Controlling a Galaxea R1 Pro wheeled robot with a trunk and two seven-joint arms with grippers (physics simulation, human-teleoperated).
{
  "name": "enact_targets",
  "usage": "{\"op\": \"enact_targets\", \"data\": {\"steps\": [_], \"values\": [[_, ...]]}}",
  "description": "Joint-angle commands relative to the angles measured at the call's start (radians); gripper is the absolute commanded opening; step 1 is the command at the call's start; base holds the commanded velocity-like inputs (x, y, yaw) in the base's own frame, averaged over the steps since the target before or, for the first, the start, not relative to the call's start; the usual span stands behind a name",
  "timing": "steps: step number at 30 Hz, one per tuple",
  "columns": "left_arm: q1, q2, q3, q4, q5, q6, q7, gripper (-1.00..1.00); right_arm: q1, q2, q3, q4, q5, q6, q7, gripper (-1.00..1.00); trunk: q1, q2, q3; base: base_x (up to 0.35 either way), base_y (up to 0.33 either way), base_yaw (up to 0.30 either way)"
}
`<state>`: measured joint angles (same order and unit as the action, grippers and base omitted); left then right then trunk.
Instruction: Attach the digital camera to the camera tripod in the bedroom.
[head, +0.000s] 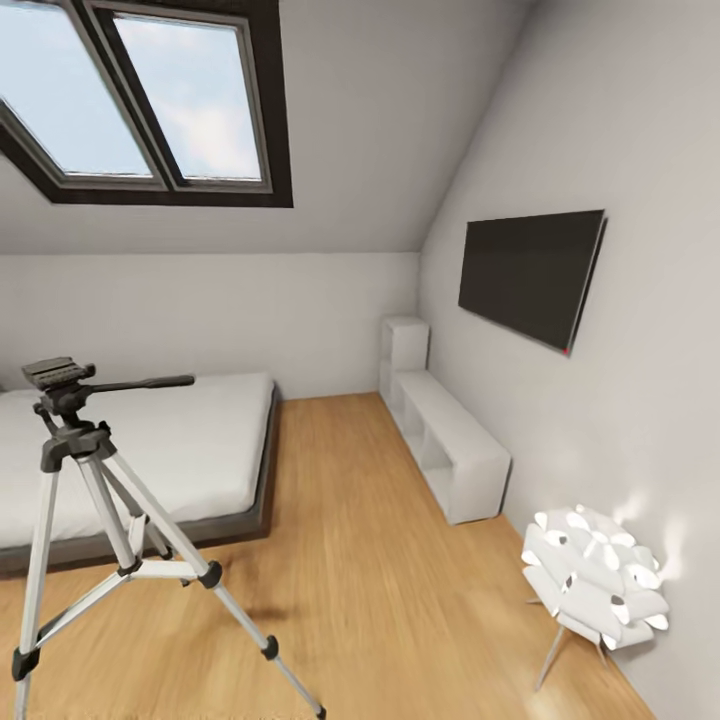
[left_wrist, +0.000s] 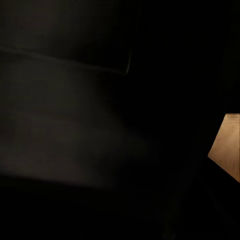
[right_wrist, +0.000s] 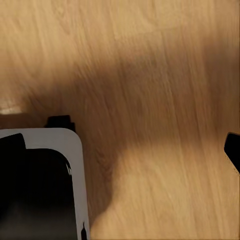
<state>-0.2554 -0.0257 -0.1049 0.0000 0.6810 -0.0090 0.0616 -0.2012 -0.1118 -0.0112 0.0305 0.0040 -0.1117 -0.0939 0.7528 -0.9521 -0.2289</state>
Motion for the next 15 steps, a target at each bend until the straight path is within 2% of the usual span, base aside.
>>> {"op": "enact_targets", "data": {"steps": [1,15], "values": [[-0.001,0.0,-0.009,0.0,0.006,-0.001,0.003,-1.0,-0.001,0.0,-0.001,0.004,0.001,-0.007,-0.002,1.0,0.0,-0.001,-0.001,0.0,0.0,0.267],[-0.001,0.0,-0.009,0.0,0.006,-0.002,0.009,-1.0,-0.001,0.001,-0.001,0.003,0.001,-0.009,-0.003,1.0,0.0,-0.001,-0.001,0.0,0.0,0.267]]}}
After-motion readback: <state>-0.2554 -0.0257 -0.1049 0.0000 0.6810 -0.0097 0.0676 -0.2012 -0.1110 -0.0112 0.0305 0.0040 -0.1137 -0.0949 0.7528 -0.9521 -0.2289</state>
